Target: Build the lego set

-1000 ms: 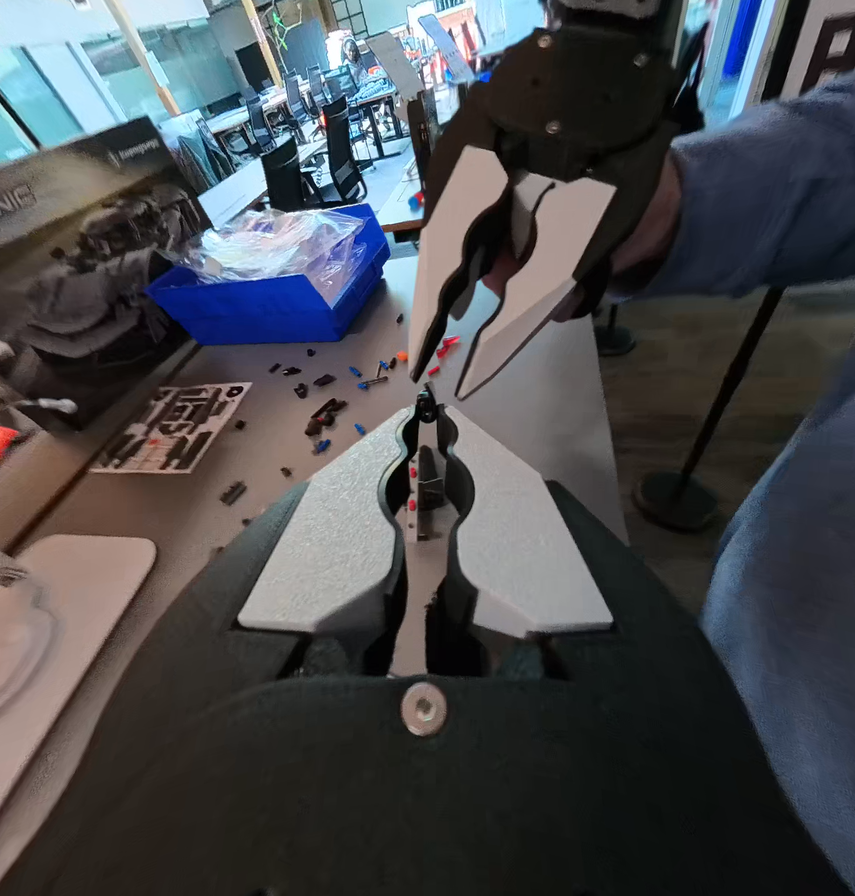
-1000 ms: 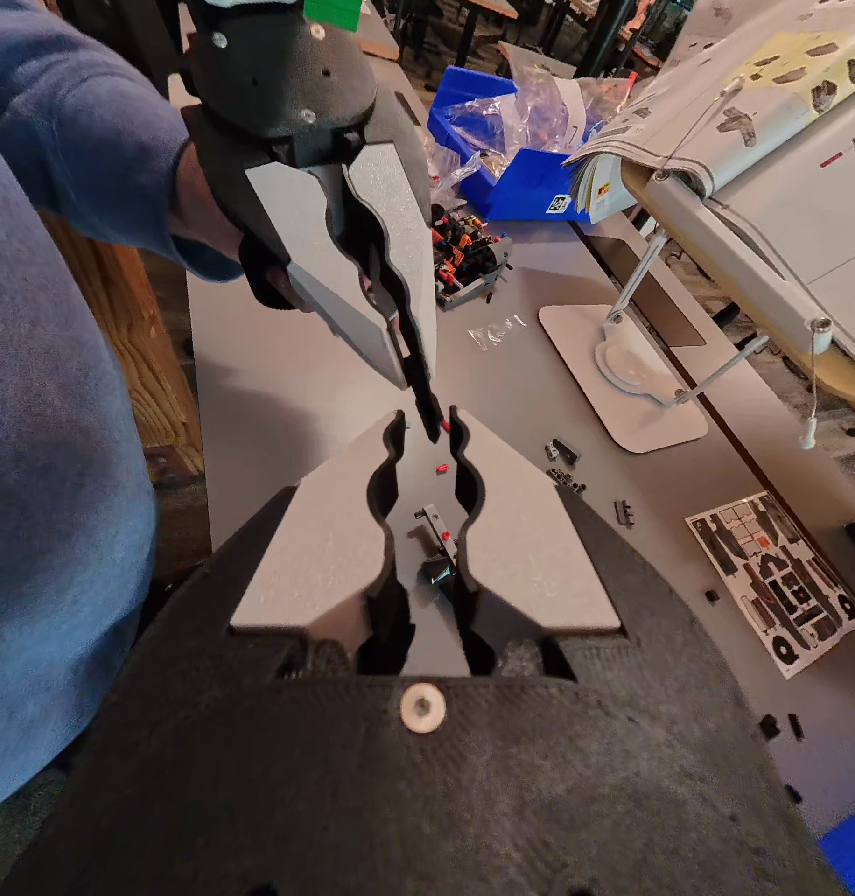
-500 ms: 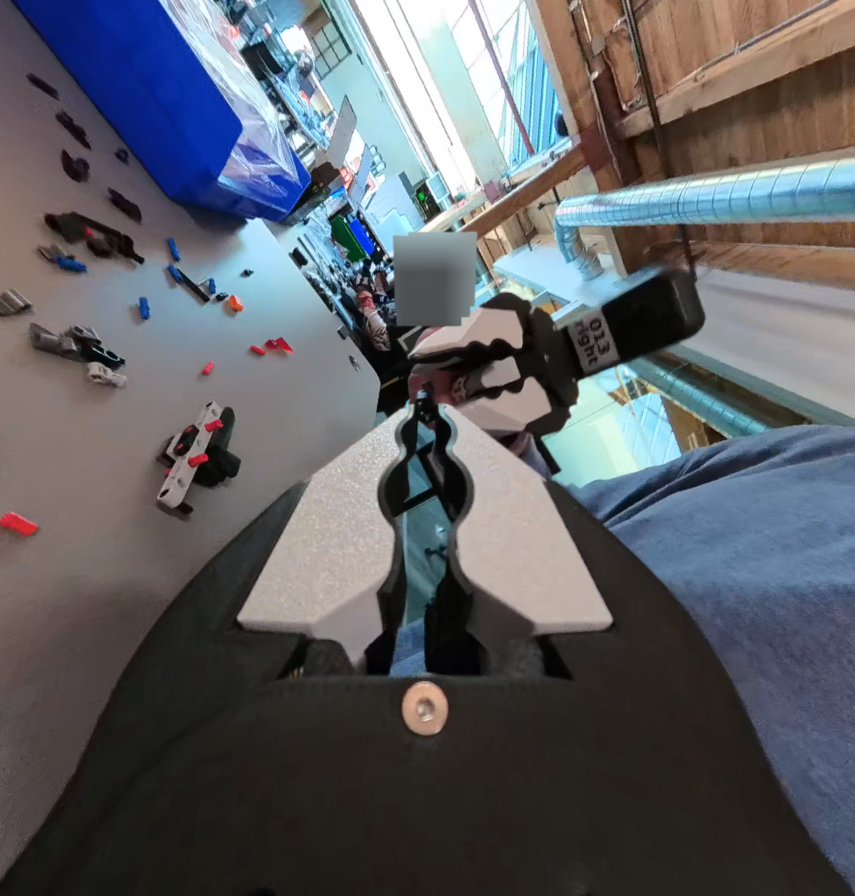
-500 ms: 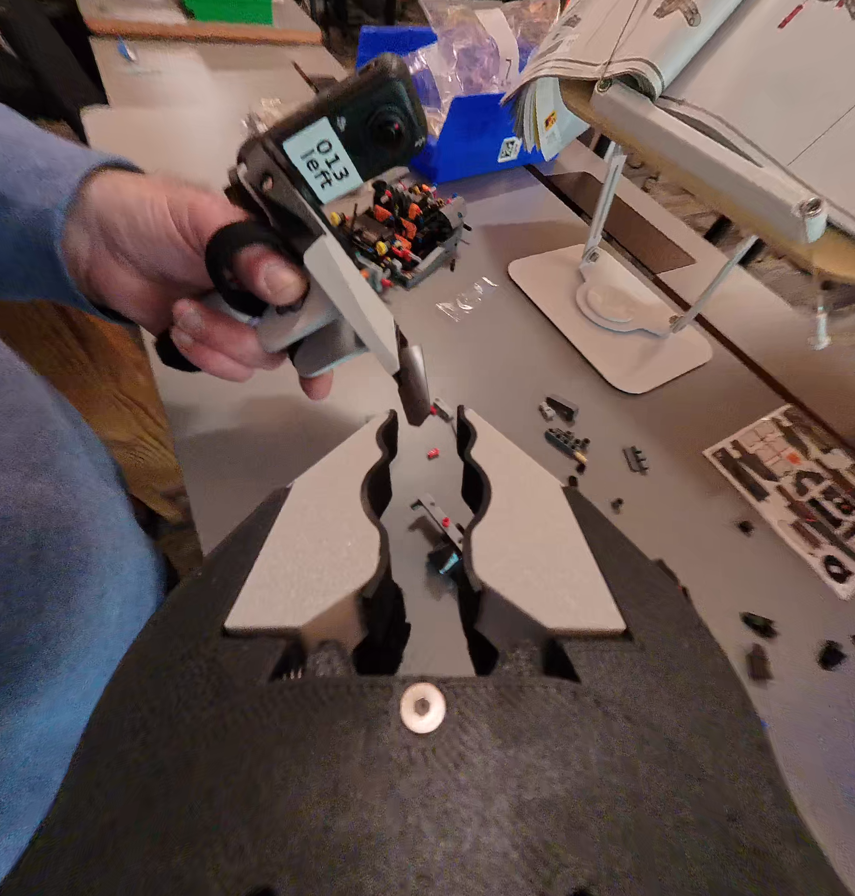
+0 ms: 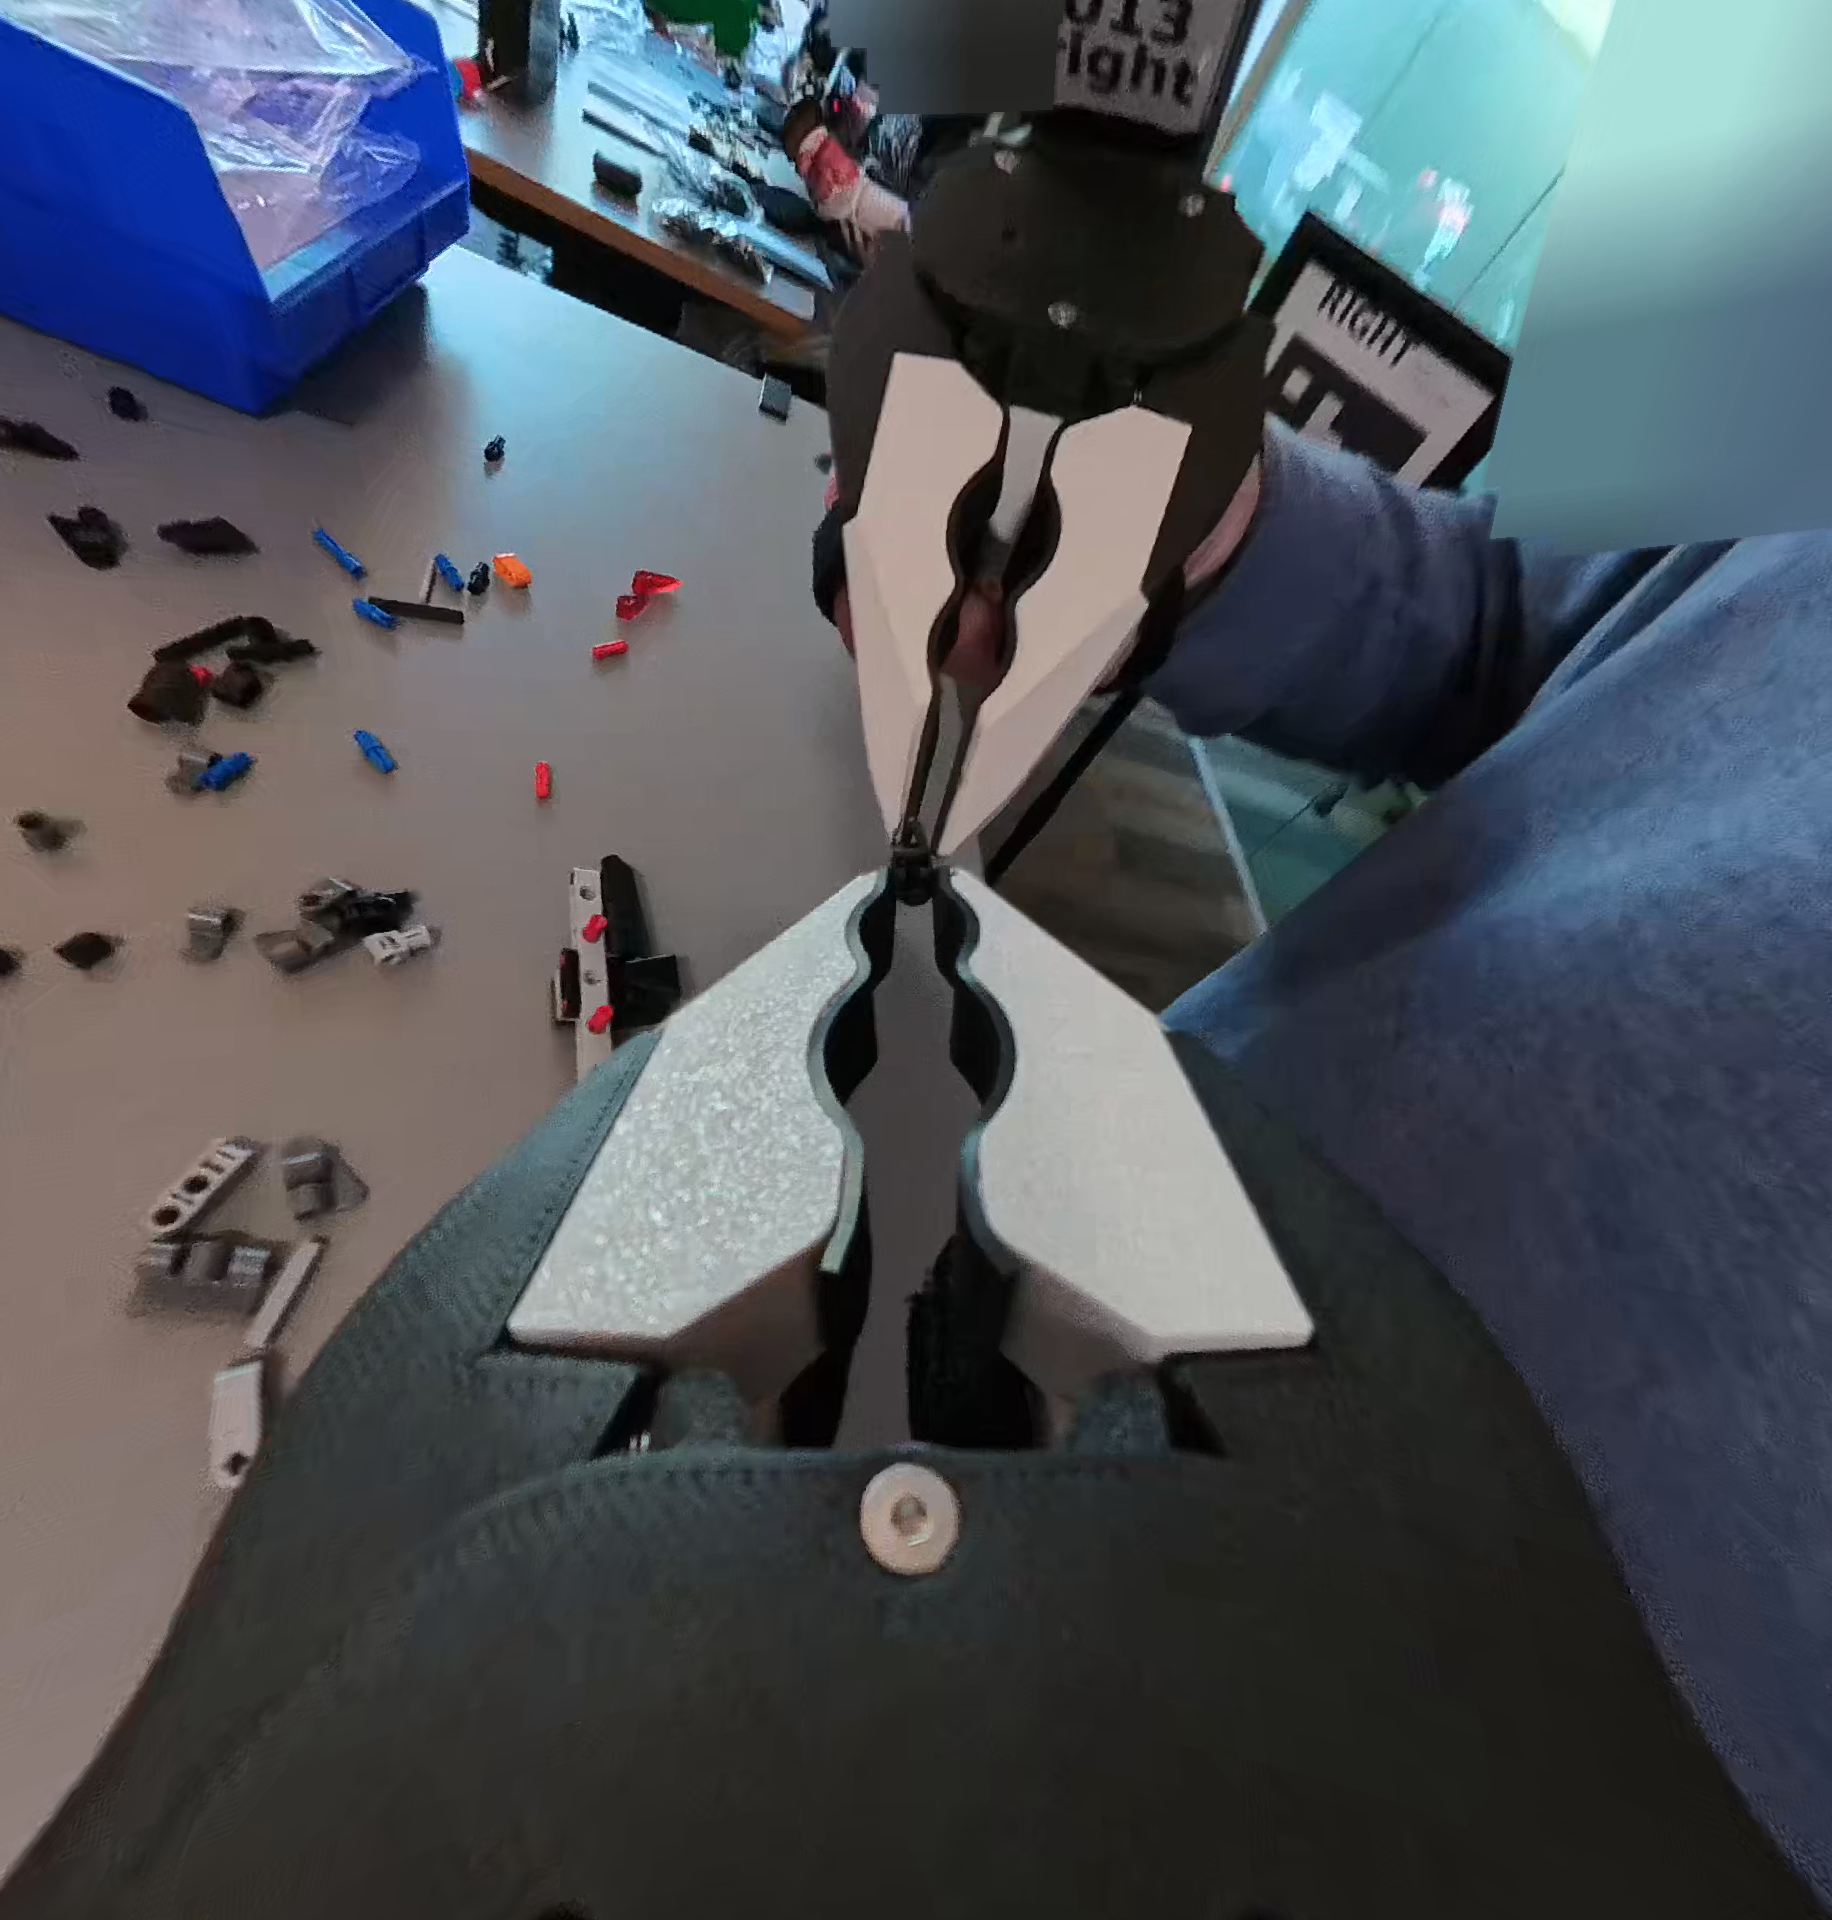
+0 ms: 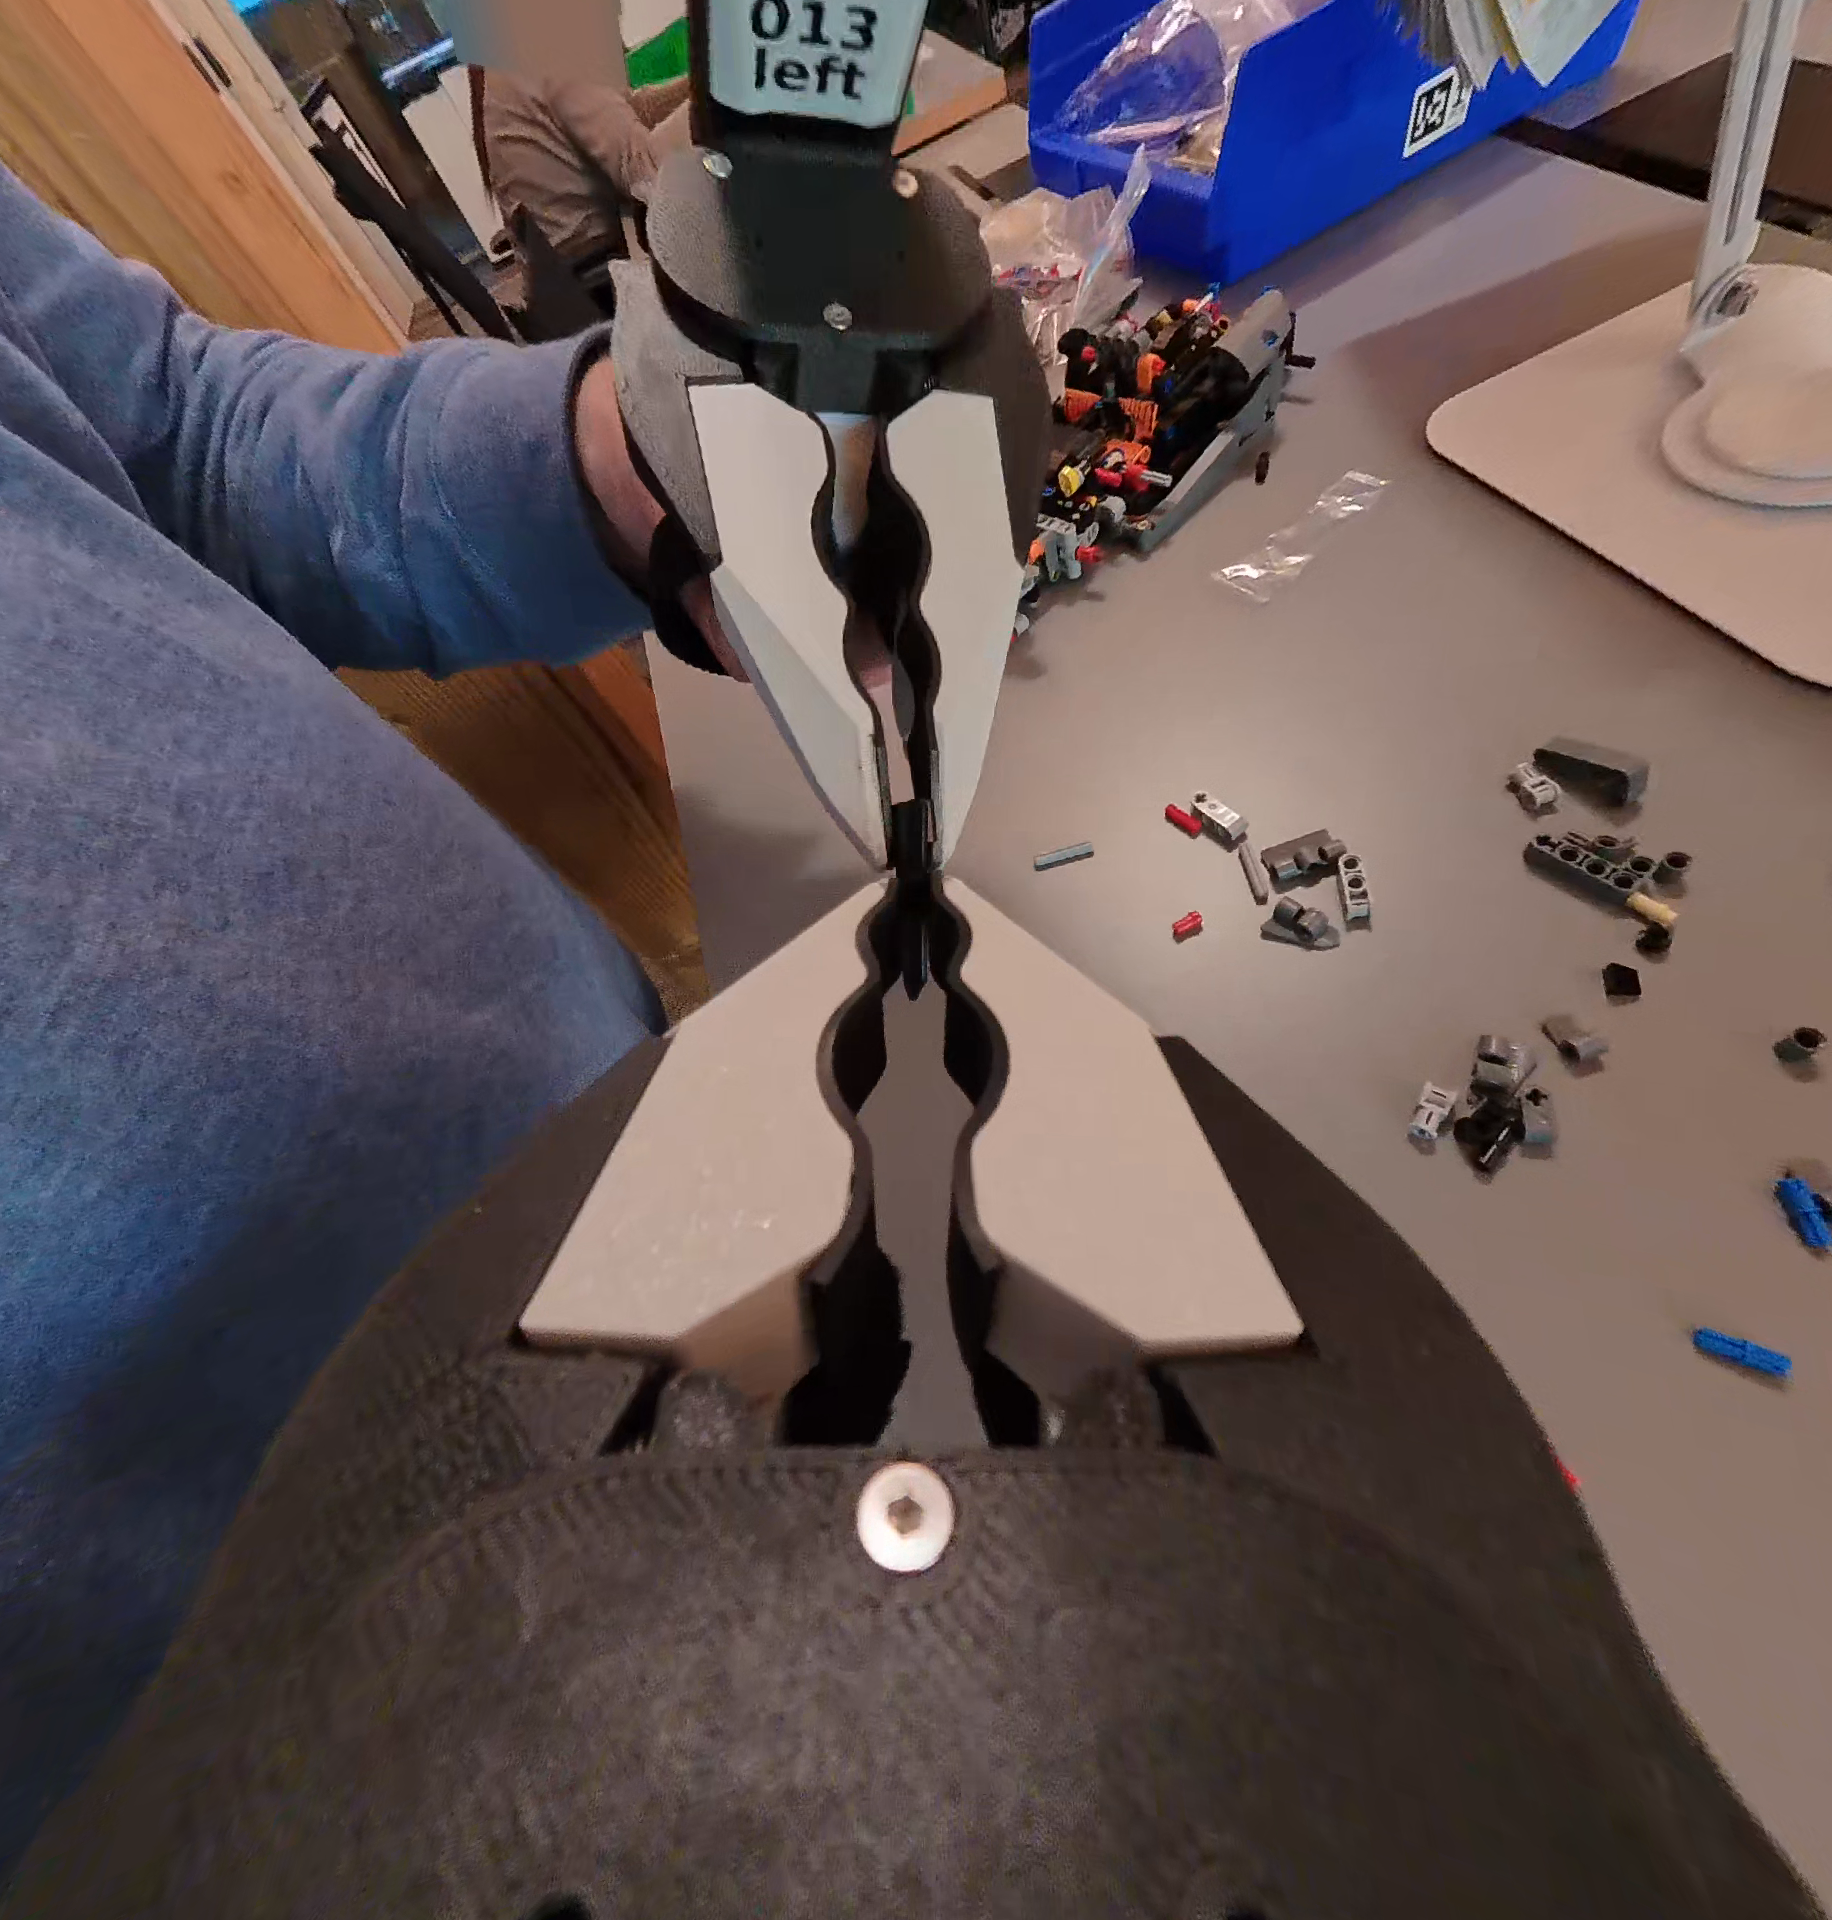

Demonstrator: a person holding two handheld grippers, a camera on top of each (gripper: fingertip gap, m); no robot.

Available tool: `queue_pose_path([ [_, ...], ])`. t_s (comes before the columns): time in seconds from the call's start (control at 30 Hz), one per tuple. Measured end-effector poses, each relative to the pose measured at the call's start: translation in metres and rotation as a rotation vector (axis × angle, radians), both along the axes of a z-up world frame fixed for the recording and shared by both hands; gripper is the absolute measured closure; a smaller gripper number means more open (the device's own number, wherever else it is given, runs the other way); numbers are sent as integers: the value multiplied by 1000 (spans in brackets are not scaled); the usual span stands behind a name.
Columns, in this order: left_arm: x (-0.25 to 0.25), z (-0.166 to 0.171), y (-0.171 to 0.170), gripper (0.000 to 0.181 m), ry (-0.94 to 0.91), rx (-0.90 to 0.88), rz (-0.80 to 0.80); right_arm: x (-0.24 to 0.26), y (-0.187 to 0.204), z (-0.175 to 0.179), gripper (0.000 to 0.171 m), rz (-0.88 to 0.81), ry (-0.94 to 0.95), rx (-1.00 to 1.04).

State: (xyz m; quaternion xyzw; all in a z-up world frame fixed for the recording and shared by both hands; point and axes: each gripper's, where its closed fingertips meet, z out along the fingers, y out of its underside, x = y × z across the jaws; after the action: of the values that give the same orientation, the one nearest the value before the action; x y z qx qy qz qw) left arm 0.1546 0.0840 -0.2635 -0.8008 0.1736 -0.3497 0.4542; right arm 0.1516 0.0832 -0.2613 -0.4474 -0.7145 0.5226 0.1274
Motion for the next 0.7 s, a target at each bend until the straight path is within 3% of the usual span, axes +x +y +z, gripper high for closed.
queue_pose_path([
  [0.2,-6,14,17,174,-7,59,38,-5,16,16,171,-67,63,-171],
  [0.3,-18,24,28,164,-58,91,110,-7,36,42,171,-149,136,-491],
  [0.4,-24,25,32,164,-65,108,143,-1,67,68,171,-224,286,-886],
  [0.5,-26,23,38,165,-81,101,170,15,92,84,171,-250,460,-1146],
  [0.7,-24,13,46,164,-50,79,175,27,109,92,171,-251,586,-1273],
])
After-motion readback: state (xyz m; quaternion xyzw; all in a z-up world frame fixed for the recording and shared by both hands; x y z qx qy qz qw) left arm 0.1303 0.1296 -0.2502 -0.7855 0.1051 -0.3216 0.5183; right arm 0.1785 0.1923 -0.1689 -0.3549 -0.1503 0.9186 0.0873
